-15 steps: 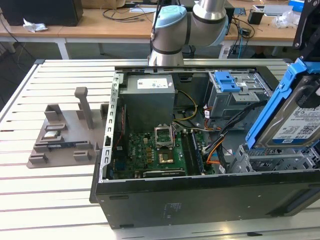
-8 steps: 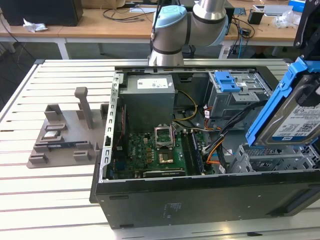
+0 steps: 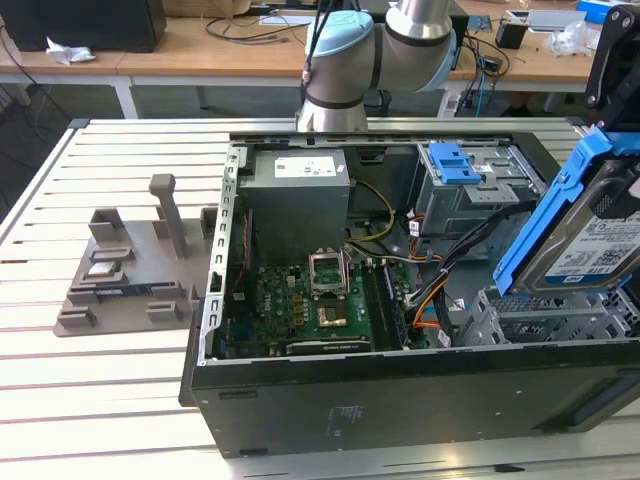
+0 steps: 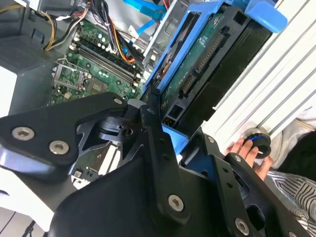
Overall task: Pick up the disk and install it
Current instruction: 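Pick up the disk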
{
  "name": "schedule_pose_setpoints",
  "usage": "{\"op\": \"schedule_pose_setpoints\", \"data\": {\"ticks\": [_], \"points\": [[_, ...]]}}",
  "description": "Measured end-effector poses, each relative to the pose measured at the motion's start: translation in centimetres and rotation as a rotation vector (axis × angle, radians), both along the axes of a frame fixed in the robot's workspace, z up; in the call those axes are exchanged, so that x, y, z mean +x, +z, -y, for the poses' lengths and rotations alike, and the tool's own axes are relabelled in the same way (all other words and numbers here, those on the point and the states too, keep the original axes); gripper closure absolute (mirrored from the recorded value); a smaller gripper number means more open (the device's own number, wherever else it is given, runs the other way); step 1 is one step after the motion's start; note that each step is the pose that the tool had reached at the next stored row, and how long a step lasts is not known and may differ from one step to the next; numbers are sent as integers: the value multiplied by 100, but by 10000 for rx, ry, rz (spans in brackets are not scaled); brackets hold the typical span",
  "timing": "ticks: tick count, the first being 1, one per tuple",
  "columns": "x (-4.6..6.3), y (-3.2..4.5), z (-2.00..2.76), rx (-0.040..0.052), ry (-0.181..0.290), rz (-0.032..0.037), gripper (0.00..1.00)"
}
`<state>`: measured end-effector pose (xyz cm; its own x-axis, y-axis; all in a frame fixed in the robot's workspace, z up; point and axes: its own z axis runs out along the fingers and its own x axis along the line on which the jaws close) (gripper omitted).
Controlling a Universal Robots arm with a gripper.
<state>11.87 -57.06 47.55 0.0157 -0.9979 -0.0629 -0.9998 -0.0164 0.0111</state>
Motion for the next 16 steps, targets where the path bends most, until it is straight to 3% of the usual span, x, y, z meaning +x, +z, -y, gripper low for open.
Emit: {"op": "schedule_pose_setpoints", "data": {"ticks": [1, 6, 16], "points": [[20, -20, -24, -1, 0, 0, 63], [90, -61, -26, -1, -1, 0, 63], [101, -62, -26, -1, -1, 1, 63]]}}
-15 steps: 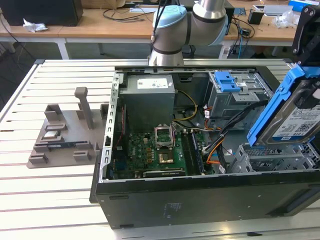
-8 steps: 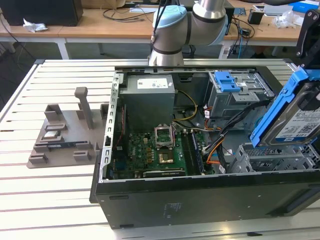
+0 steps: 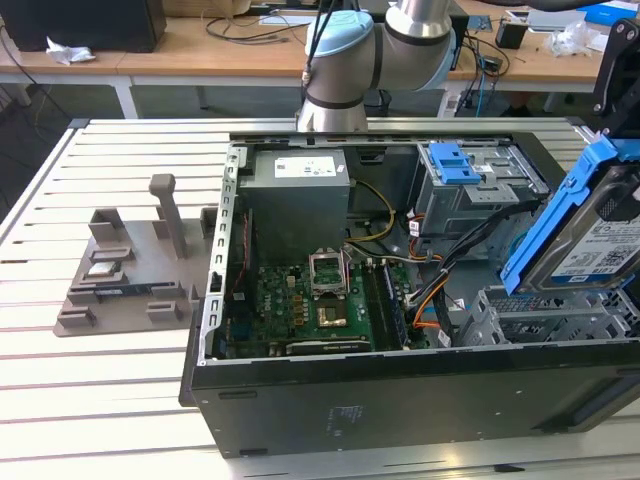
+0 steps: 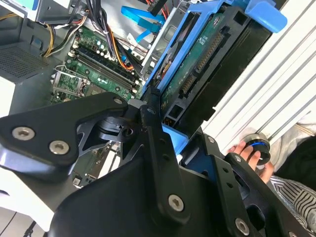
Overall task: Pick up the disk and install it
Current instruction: 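Insert the disk into the insertion slot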
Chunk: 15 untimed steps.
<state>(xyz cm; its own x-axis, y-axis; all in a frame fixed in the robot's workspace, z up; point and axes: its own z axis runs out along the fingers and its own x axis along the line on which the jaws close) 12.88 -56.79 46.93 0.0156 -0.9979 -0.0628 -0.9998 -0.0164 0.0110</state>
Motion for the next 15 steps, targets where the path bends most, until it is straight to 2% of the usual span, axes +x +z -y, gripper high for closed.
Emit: {"op": "schedule_pose_setpoints", "data": {"ticks": [5, 9, 15], "points": [[1, 0, 0, -1, 0, 0, 63], [3, -62, -29, -2, 1, -5, 63], [3, -157, -36, -4, 0, -9, 63]]}}
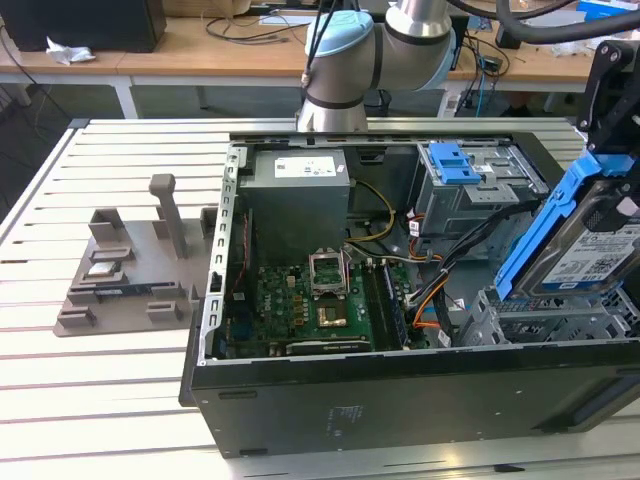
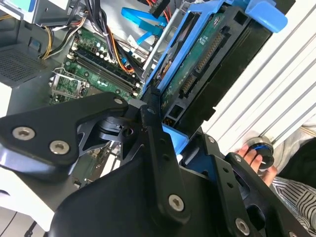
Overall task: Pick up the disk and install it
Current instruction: 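Insert the disk into the insertion slot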
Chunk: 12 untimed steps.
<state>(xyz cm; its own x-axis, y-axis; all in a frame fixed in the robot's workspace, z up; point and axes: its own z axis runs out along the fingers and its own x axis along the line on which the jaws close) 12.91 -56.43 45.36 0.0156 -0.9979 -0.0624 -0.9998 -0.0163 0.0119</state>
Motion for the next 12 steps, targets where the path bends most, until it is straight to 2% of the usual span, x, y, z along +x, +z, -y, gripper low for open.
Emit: {"op": "schedule_pose_setpoints", "data": {"ticks": [2, 12], "points": [[0, -51, 0, -4, 0, -1, 63], [0, -141, 0, -7, 0, -1, 63]]}}
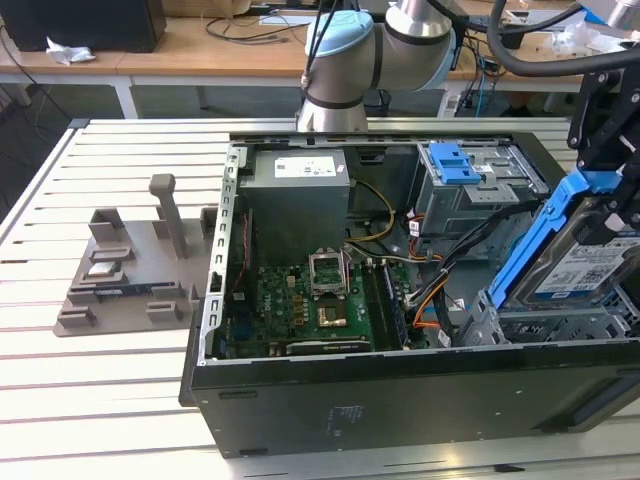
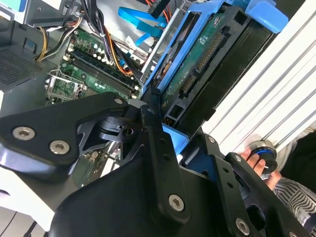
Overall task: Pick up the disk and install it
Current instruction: 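Insert the disk into the insertion slot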
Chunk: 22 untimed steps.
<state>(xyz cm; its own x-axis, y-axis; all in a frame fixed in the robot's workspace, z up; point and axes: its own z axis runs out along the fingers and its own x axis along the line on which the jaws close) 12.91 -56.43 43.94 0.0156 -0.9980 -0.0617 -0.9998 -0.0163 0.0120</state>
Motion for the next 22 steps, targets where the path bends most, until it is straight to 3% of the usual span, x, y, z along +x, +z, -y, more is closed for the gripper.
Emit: {"op": "schedule_pose_setpoints", "data": {"ticks": [10, 15, 22], "points": [[0, -94, -2, 2, 0, -1, 63], [5, -220, -2, 2, 0, -21, 63], [6, -305, -2, 0, 0, -24, 63]]}}
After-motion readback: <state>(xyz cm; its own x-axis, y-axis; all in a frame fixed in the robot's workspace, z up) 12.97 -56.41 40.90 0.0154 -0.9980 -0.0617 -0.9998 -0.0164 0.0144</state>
